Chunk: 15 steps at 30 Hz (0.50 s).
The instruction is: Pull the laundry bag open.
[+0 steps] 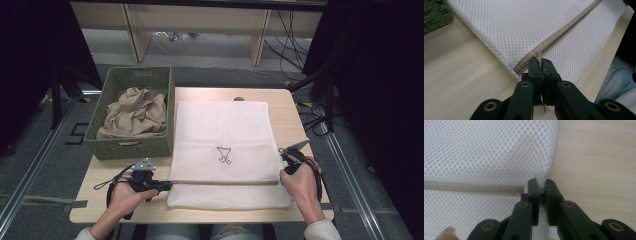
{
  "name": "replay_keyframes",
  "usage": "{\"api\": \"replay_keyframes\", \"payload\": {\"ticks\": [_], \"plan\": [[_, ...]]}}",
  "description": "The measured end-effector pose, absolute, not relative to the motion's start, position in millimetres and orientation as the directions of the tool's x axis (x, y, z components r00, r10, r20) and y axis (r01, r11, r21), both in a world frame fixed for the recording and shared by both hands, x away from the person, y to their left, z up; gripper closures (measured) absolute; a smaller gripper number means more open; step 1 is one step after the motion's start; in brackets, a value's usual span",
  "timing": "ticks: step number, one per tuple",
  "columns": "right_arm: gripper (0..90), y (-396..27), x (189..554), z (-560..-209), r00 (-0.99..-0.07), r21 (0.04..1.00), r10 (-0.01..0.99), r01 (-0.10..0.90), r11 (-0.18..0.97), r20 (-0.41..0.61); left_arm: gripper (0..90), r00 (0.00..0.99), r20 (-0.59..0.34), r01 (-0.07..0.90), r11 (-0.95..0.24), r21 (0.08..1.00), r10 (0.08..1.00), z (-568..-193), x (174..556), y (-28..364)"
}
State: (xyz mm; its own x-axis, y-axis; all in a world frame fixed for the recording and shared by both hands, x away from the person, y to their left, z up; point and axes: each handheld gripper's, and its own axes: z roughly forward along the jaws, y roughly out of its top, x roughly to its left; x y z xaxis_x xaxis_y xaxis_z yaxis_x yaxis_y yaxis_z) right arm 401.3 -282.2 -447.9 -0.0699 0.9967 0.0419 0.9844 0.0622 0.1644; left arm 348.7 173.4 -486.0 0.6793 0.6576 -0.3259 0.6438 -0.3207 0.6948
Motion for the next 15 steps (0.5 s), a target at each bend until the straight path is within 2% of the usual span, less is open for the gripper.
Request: {"api": "replay_keyframes", "payload": {"ticks": [4, 6, 9, 10, 11, 12, 15], "plan": [[85.2, -287.1, 400.6, -449.5, -0.083, 0.18, 0.996, 0.981, 0.074, 0.038, 86.5, 0.67, -0.329, 0.651, -0.313, 0.692, 0.666, -486.5, 348.8, 184.3], [85.2, -287.0, 400.6, -449.3, -0.044, 0.166, 0.997, 0.985, 0.035, 0.055, 86.5, 0.662, -0.335, 0.656, -0.303, 0.691, 0.67, -486.9, 347.3, 187.9], [85.1, -284.3, 401.2, -450.8, -0.057, 0.165, 0.997, 0.985, 0.049, 0.045, 86.4, 0.659, -0.337, 0.659, -0.301, 0.689, 0.673, -488.7, 346.3, 190.1], [85.2, -280.4, 401.5, -451.8, -0.02, 0.153, 0.999, 0.988, 0.013, 0.045, 86.4, 0.656, -0.341, 0.662, -0.296, 0.689, 0.673, -489.5, 346.1, 190.7], [85.2, -280.4, 401.5, -451.8, -0.02, 0.153, 0.999, 0.988, 0.013, 0.045, 86.4, 0.656, -0.341, 0.662, -0.296, 0.689, 0.673, -489.5, 346.1, 190.7], [85.1, -283.7, 402.4, -452.7, -0.068, 0.159, 0.997, 0.985, 0.061, 0.042, 86.4, 0.657, -0.336, 0.659, -0.296, 0.692, 0.675, -489.9, 345.9, 190.8], [85.2, -284.1, 402.3, -454.0, -0.062, 0.152, 0.997, 0.987, 0.054, 0.047, 86.4, 0.657, -0.335, 0.66, -0.301, 0.688, 0.676, -490.6, 346.0, 191.1]]}}
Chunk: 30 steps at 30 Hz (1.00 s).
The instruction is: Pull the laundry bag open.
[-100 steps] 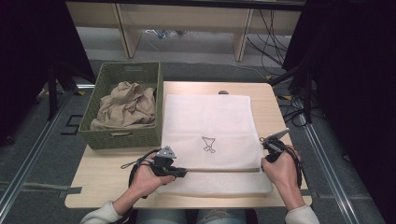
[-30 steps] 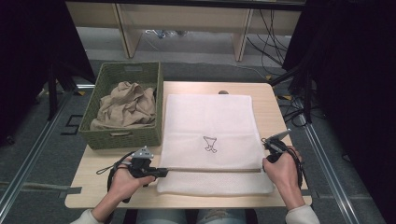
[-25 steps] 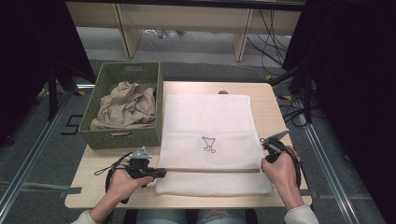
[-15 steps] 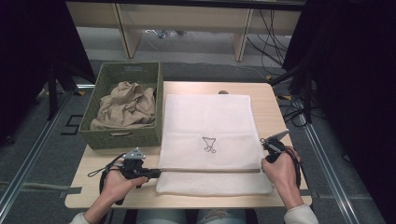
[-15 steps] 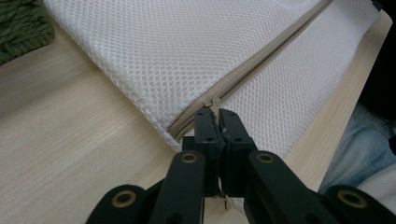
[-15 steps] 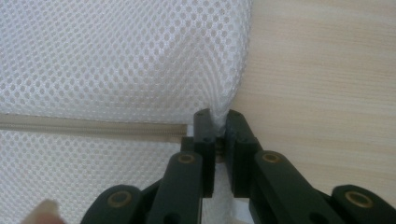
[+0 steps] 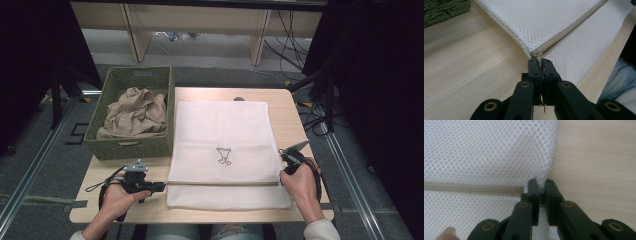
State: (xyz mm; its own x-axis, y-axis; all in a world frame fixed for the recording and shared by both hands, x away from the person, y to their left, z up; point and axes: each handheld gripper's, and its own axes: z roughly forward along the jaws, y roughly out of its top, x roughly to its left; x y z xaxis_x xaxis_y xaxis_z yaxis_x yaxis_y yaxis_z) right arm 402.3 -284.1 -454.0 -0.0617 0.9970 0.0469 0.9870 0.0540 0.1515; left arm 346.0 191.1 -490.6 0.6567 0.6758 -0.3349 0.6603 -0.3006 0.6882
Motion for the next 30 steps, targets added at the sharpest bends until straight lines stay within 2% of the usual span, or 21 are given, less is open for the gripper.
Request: {"api": "replay_keyframes", "payload": {"ticks": [2, 4, 12, 14, 15, 16, 17, 20, 22, 26, 30], "plan": [[85.1, -284.7, 403.1, -455.6, -0.079, 0.158, 0.996, 0.985, 0.071, 0.044, 86.4, 0.657, -0.332, 0.662, -0.307, 0.684, 0.677, -490.4, 346.1, 191.1], [85.1, -281.9, 403.3, -456.9, -0.053, 0.145, 0.997, 0.988, 0.045, 0.053, 86.4, 0.656, -0.331, 0.663, -0.308, 0.682, 0.679, -490.4, 346.2, 191.0], [83.3, -283.0, 403.0, -460.3, -0.093, 0.141, 0.995, 0.986, 0.086, 0.047, 86.3, 0.658, -0.279, 0.655, -0.349, 0.67, 0.699, -493.6, 346.2, 186.0], [81.7, -281.8, 402.0, -461.8, -0.081, 0.152, 0.996, 0.986, 0.073, 0.049, 86.2, 0.666, -0.276, 0.65, -0.358, 0.67, 0.693, -493.6, 346.3, 185.6], [76.4, -284.0, 402.4, -462.6, -0.092, 0.138, 0.995, 0.987, 0.085, 0.049, 86.2, 0.674, -0.265, 0.648, -0.381, 0.66, 0.689, -493.2, 347.2, 186.2], [76.4, -284.0, 402.4, -462.6, -0.092, 0.138, 0.995, 0.987, 0.085, 0.049, 86.2, 0.674, -0.265, 0.648, -0.381, 0.66, 0.689, -493.2, 347.2, 186.2], [71.1, -285.7, 402.7, -463.8, -0.108, 0.135, 0.994, 0.986, 0.102, 0.033, 86.2, 0.667, -0.261, 0.648, -0.37, 0.666, 0.697, -494.6, 347.0, 185.0], [65.2, -287.7, 401.3, -460.4, -0.11, 0.151, 0.993, 0.983, 0.101, 0.049, 86.1, 0.668, -0.254, 0.653, -0.386, 0.652, 0.7, -495.9, 347.7, 185.0], [64.3, -287.0, 401.9, -457.5, -0.091, 0.15, 0.995, 0.985, 0.083, 0.051, 86.1, 0.664, -0.262, 0.658, -0.38, 0.65, 0.7, -496.6, 347.5, 184.3], [62.8, -285.3, 397.8, -444.8, -0.128, 0.248, 0.99, 0.963, 0.111, 0.056, 86.0, 0.668, -0.243, 0.653, -0.397, 0.645, 0.703, -497.2, 348.5, 183.4], [61.8, -282.4, 397.3, -443.1, -0.141, 0.247, 0.988, 0.961, 0.121, 0.068, 85.4, 0.68, -0.239, 0.646, -0.412, 0.642, 0.693, -497.7, 349.5, 183.4]]}}
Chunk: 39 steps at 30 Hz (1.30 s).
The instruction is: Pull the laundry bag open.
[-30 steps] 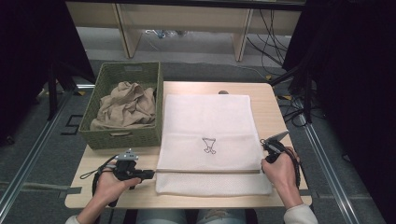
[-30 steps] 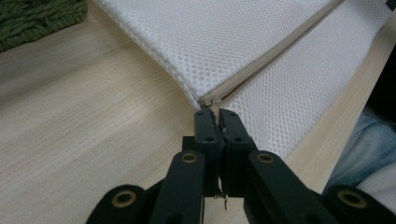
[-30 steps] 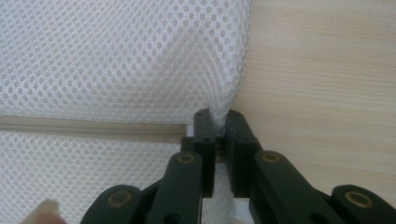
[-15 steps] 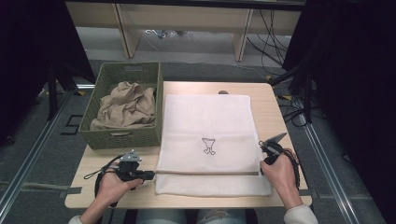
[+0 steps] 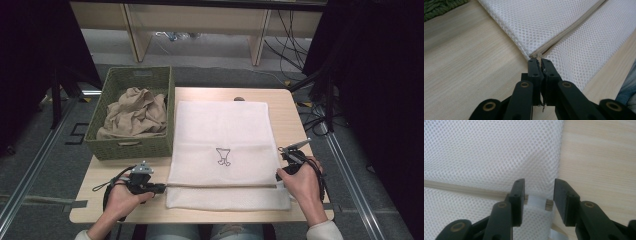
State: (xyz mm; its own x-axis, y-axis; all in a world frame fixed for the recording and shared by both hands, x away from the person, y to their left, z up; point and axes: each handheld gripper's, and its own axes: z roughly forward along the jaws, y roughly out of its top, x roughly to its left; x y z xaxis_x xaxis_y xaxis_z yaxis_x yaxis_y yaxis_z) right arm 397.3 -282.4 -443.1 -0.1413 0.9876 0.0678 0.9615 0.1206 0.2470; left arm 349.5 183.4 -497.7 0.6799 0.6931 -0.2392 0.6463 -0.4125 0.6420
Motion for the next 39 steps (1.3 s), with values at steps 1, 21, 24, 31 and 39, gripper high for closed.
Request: {"api": "replay_keyframes", "payload": {"ticks": [1, 21, 24, 31, 39], "plan": [[61.8, -281.2, 397.5, -443.6, -0.135, 0.252, 0.988, 0.961, 0.112, 0.075, 84.9, 0.678, -0.231, 0.643, -0.412, 0.646, 0.697, -498.3, 349.2, 182.6], [61.3, -274.6, 398.0, -444.6, -0.155, 0.258, 0.984, 0.957, 0.129, 0.084, 73.4, 0.716, -0.265, 0.604, -0.383, 0.699, 0.646, -488.2, 343.2, 155.6], [60.8, -271.6, 397.8, -444.1, -0.168, 0.265, 0.982, 0.954, 0.139, 0.091, 73.0, 0.727, -0.251, 0.588, -0.391, 0.708, 0.639, -487.7, 345.4, 151.9], [60.6, -270.0, 397.7, -442.6, -0.211, 0.294, 0.973, 0.94, 0.176, 0.094, 68.9, 0.747, -0.245, 0.552, -0.371, 0.747, 0.618, -480.2, 347.6, 143.2], [60.7, -259.2, 398.9, -433.8, -0.23, 0.325, 0.966, 0.928, 0.181, 0.12, 53.8, 0.754, -0.177, 0.498, -0.375, 0.782, 0.633, -473.4, 350.7, 140.7]]}}
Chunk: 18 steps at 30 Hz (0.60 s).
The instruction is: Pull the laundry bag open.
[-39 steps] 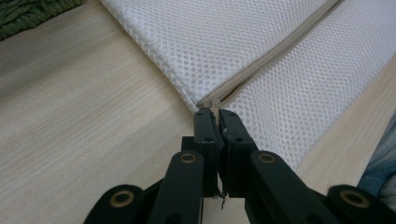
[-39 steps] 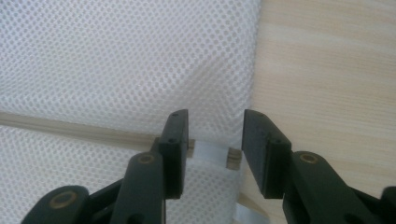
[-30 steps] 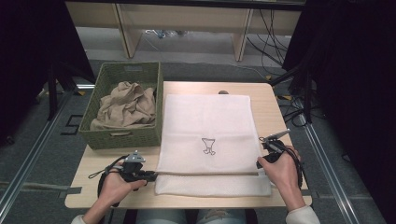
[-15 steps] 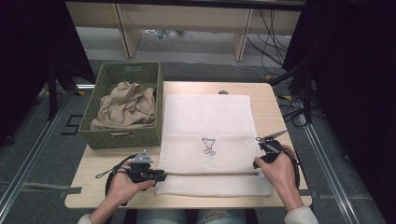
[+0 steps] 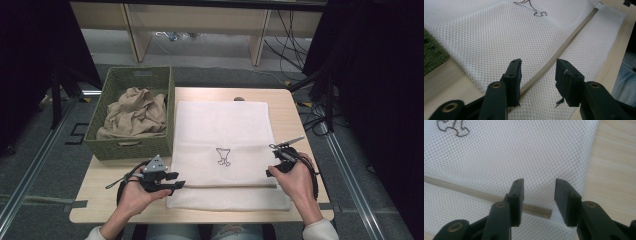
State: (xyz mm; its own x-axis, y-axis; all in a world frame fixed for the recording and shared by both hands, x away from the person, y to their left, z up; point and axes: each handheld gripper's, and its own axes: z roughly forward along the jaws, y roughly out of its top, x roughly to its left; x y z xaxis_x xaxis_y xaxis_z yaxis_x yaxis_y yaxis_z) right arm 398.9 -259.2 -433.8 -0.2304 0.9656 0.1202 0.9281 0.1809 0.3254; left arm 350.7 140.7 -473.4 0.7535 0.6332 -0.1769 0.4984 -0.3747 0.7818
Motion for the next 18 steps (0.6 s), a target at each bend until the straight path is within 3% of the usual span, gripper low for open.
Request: {"api": "replay_keyframes", "payload": {"ticks": [5, 6, 18], "plan": [[61.4, -251.9, 402.2, -430.4, -0.248, 0.336, 0.962, 0.921, 0.197, 0.115, 46.7, 0.745, -0.187, 0.506, -0.358, 0.785, 0.641, -471.7, 352.2, 140.7], [61.6, -251.5, 404.7, -430.3, -0.286, 0.362, 0.952, 0.903, 0.231, 0.107, 45.9, 0.743, -0.167, 0.497, -0.368, 0.786, 0.648, -471.5, 353.6, 141.5], [61.9, -248.4, 406.5, -427.7, -0.274, 0.361, 0.954, 0.908, 0.215, 0.123, 41.9, 0.723, -0.188, 0.518, -0.342, 0.784, 0.664, -473.7, 354.4, 141.1]]}}
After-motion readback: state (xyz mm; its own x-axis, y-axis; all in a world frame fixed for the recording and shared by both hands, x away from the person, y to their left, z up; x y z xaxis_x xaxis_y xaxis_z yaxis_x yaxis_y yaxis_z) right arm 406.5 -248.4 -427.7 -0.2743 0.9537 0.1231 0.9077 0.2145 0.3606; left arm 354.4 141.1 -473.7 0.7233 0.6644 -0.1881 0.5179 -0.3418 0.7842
